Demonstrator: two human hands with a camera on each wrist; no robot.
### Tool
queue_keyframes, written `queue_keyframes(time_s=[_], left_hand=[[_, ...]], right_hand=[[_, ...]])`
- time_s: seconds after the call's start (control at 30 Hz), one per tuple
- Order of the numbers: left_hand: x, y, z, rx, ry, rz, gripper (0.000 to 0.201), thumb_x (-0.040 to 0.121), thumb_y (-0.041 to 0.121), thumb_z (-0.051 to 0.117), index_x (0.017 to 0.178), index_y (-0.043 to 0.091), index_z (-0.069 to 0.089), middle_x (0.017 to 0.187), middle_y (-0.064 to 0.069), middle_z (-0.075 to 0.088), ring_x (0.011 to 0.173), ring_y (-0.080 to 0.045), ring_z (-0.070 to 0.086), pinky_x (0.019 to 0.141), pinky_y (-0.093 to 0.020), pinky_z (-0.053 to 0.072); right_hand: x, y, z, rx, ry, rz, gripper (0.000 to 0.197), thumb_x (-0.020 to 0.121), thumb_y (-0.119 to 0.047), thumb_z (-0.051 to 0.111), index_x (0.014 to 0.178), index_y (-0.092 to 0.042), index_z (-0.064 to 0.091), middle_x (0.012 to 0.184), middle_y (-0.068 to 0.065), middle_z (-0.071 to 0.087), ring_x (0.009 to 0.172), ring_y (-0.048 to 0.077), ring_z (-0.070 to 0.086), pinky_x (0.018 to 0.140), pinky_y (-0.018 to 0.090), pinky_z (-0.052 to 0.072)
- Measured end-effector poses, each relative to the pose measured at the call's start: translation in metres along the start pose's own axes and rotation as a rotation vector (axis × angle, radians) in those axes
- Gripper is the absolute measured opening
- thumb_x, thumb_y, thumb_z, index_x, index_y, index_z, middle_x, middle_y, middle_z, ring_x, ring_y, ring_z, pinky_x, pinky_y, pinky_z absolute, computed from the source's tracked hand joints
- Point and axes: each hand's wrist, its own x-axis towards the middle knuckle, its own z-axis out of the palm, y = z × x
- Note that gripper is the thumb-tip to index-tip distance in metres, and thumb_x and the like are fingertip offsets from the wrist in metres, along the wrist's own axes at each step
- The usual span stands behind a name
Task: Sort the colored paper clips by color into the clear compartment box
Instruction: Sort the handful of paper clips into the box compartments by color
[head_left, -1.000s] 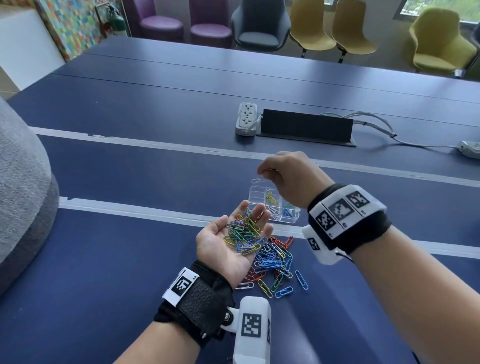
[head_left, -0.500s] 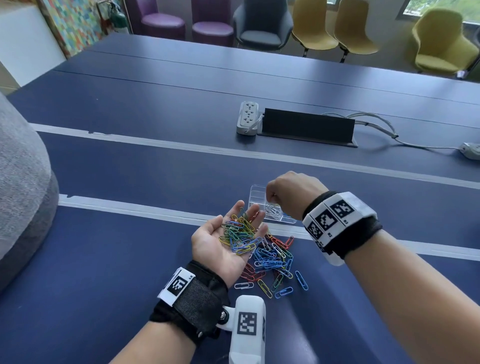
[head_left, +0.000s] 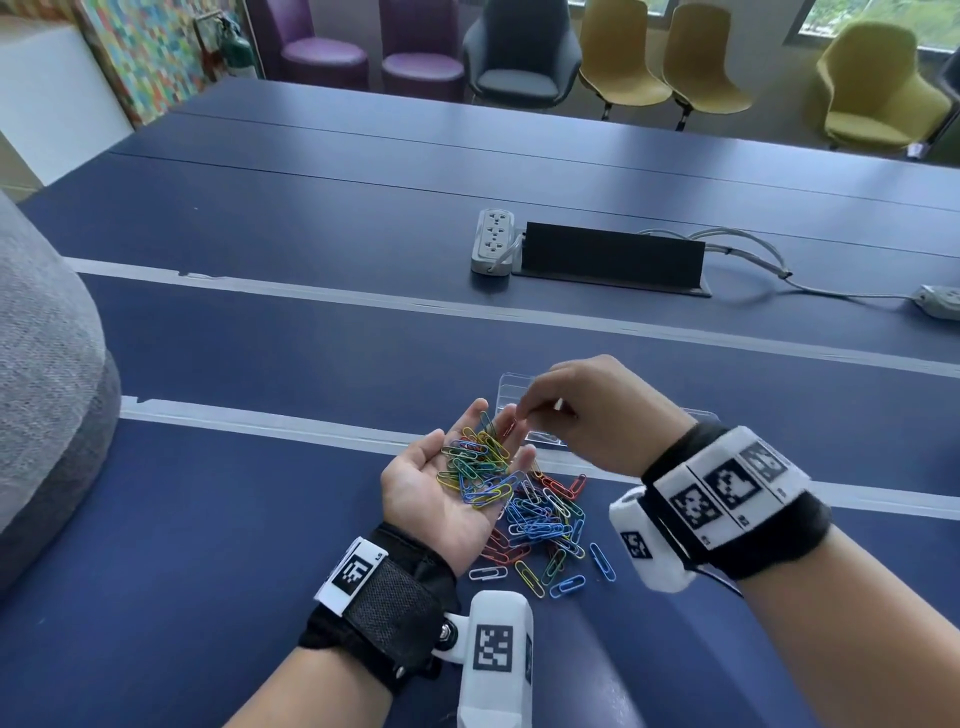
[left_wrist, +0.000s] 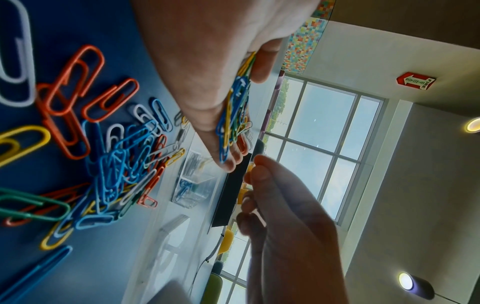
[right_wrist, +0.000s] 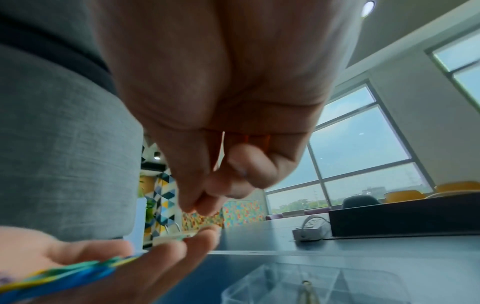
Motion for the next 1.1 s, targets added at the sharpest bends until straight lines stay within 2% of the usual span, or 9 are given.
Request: queue_keyframes(time_s=[0.1, 0.23, 0.33, 0.43, 0.6, 0.77, 0.83, 0.93, 1.1], left_hand=[[0.001, 0.002, 0.001, 0.02, -0.011, 0.009, 0.05, 0.094, 0.024, 0.027, 0.131, 0.003, 0.052, 0.123, -0.027, 0.06, 0.104, -0.038, 0.063, 0.089, -0.051, 0.048], [0.0, 0.002, 0.004, 0.037, -0.02, 0.004, 0.05, 0.094, 0.025, 0.026, 0.131, 0.003, 0.052, 0.124, -0.026, 0.06, 0.107, -0.038, 0.06, 0.095, -0.048, 0.043], [0.001, 0.0, 0.004, 0.041, -0.027, 0.001, 0.049, 0.093, 0.025, 0.028, 0.125, 0.002, 0.057, 0.111, -0.027, 0.066, 0.089, -0.037, 0.067, 0.076, -0.044, 0.054], [0.001, -0.003, 0.002, 0.063, 0.004, 0.018, 0.047, 0.092, 0.025, 0.029, 0.119, 0.002, 0.06, 0.098, -0.021, 0.067, 0.076, -0.032, 0.063, 0.071, -0.034, 0.046], [0.0, -0.009, 0.003, 0.011, 0.016, 0.038, 0.047, 0.095, 0.023, 0.029, 0.101, -0.002, 0.068, 0.097, -0.02, 0.068, 0.083, -0.032, 0.067, 0.079, -0.048, 0.054], [-0.003, -0.008, 0.006, -0.031, 0.007, 0.019, 0.043, 0.094, 0.023, 0.03, 0.101, -0.001, 0.065, 0.086, -0.019, 0.07, 0.069, -0.03, 0.069, 0.065, -0.046, 0.058], [-0.003, -0.005, 0.005, -0.034, -0.006, -0.003, 0.045, 0.094, 0.024, 0.029, 0.113, 0.0, 0.062, 0.098, -0.023, 0.07, 0.074, -0.031, 0.068, 0.061, -0.036, 0.057], [-0.005, -0.004, 0.005, -0.047, -0.032, -0.034, 0.049, 0.093, 0.025, 0.028, 0.126, 0.003, 0.057, 0.124, -0.027, 0.06, 0.091, -0.038, 0.068, 0.068, -0.047, 0.059], [-0.006, -0.005, 0.006, -0.075, -0.051, -0.028, 0.052, 0.091, 0.025, 0.03, 0.135, 0.006, 0.051, 0.128, -0.027, 0.057, 0.09, -0.039, 0.068, 0.07, -0.049, 0.058]], right_hand=[[-0.015, -0.012, 0.001, 0.071, -0.083, -0.142, 0.015, 0.074, -0.01, 0.072, 0.085, -0.018, 0.074, 0.073, -0.014, 0.058, 0.064, 0.001, 0.051, 0.065, 0.005, 0.036], [-0.021, -0.011, 0.01, 0.023, -0.071, -0.163, 0.02, 0.069, -0.014, 0.076, 0.088, -0.018, 0.073, 0.087, -0.001, 0.065, 0.072, 0.013, 0.054, 0.07, 0.027, 0.047], [-0.022, -0.012, 0.014, 0.054, -0.041, -0.186, 0.013, 0.072, -0.014, 0.074, 0.084, -0.018, 0.074, 0.09, -0.002, 0.066, 0.07, 0.011, 0.052, 0.071, 0.035, 0.052], [-0.019, -0.014, 0.016, 0.055, -0.019, -0.193, 0.011, 0.075, -0.016, 0.068, 0.083, -0.021, 0.073, 0.089, 0.003, 0.066, 0.073, 0.017, 0.059, 0.072, 0.039, 0.052], [-0.015, -0.024, 0.011, 0.072, 0.072, -0.19, 0.014, 0.08, -0.015, 0.061, 0.088, -0.016, 0.073, 0.079, 0.003, 0.068, 0.071, 0.02, 0.062, 0.068, 0.03, 0.049], [-0.022, -0.026, 0.012, 0.099, 0.078, -0.19, 0.022, 0.084, -0.015, 0.054, 0.097, -0.02, 0.07, 0.082, -0.001, 0.062, 0.067, 0.008, 0.05, 0.067, 0.019, 0.042], [-0.026, -0.028, 0.011, 0.11, 0.002, -0.214, 0.016, 0.081, -0.011, 0.06, 0.089, -0.018, 0.072, 0.079, -0.002, 0.064, 0.067, 0.006, 0.047, 0.067, 0.015, 0.04], [-0.03, -0.032, 0.014, 0.059, -0.121, -0.208, 0.012, 0.079, -0.016, 0.067, 0.088, -0.019, 0.074, 0.084, 0.002, 0.068, 0.078, 0.009, 0.055, 0.076, 0.018, 0.04], [-0.03, -0.034, 0.021, 0.001, -0.117, -0.143, 0.012, 0.08, -0.022, 0.065, 0.089, -0.025, 0.071, 0.088, -0.005, 0.062, 0.085, 0.011, 0.054, 0.08, 0.023, 0.043]])
